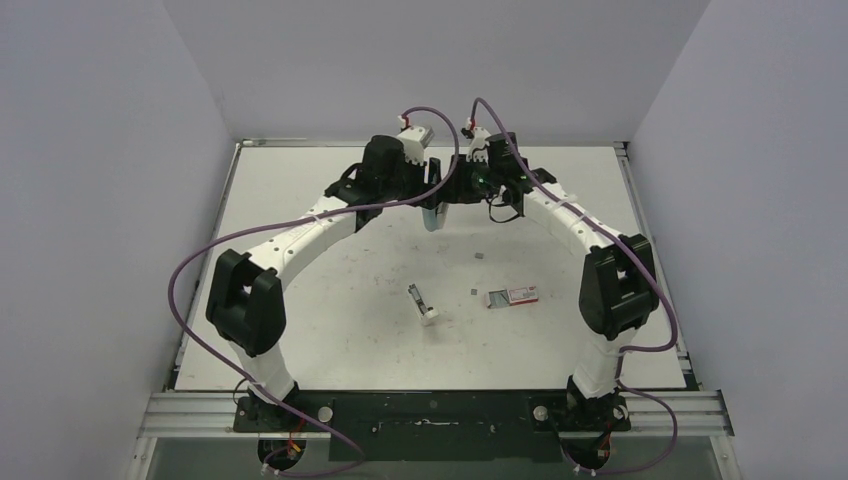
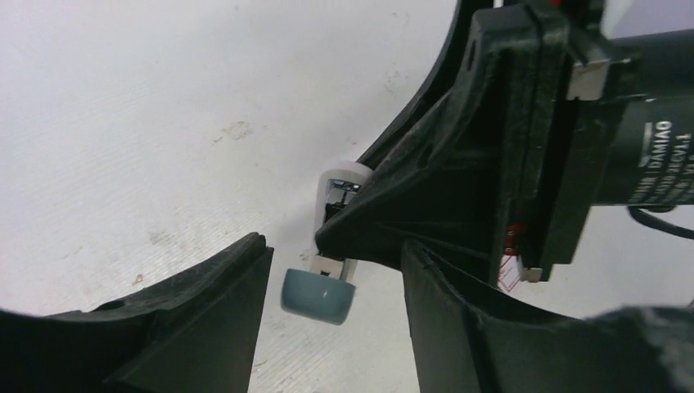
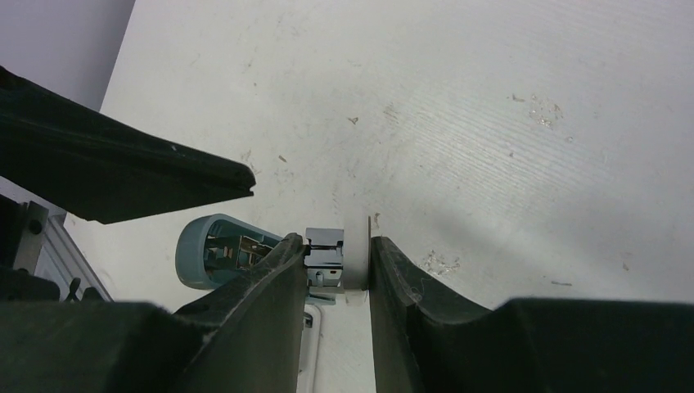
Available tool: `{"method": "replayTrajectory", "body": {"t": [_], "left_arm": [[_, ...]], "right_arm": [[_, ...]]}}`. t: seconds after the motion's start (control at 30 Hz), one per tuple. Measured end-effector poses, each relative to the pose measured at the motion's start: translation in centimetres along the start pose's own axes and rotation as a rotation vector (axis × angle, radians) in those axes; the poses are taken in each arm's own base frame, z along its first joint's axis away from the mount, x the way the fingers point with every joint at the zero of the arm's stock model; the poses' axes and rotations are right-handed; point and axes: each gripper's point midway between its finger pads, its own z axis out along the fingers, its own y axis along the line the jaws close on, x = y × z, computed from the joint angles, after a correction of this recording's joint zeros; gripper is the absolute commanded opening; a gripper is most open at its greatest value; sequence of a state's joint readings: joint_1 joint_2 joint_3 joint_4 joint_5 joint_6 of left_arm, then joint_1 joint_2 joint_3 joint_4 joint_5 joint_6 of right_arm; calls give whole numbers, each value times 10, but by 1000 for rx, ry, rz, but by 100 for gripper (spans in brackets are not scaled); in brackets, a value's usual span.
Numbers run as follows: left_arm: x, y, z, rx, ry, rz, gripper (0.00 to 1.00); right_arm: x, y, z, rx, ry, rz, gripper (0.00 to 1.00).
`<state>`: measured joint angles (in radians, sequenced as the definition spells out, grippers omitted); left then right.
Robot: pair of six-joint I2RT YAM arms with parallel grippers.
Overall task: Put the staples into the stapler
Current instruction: Open the stapler.
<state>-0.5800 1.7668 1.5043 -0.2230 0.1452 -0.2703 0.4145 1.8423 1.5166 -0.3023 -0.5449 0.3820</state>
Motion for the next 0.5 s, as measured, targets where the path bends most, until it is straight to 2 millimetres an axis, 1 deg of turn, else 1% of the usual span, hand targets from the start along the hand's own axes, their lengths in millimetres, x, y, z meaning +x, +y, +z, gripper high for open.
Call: {"method": "replayTrajectory", "body": {"t": [0.13, 0.23, 0.3, 0.4, 0.5], "left_arm": [[-3, -14, -2, 112, -27, 19, 68], [-2, -25, -11, 250, -57, 49, 74], [-1, -25, -21, 343, -78, 67, 74], [-3, -19, -35, 459, -106, 103, 69], [-6, -14, -49, 558, -126, 185, 67]], "right_arm": [[2, 0, -2, -33, 12, -5, 5], [11, 2, -2, -90, 35, -11, 5], [20, 5, -3, -133, 60, -17, 5], [35, 9, -4, -203, 95, -32, 5], [48, 14, -5, -260, 126, -43, 5]]}}
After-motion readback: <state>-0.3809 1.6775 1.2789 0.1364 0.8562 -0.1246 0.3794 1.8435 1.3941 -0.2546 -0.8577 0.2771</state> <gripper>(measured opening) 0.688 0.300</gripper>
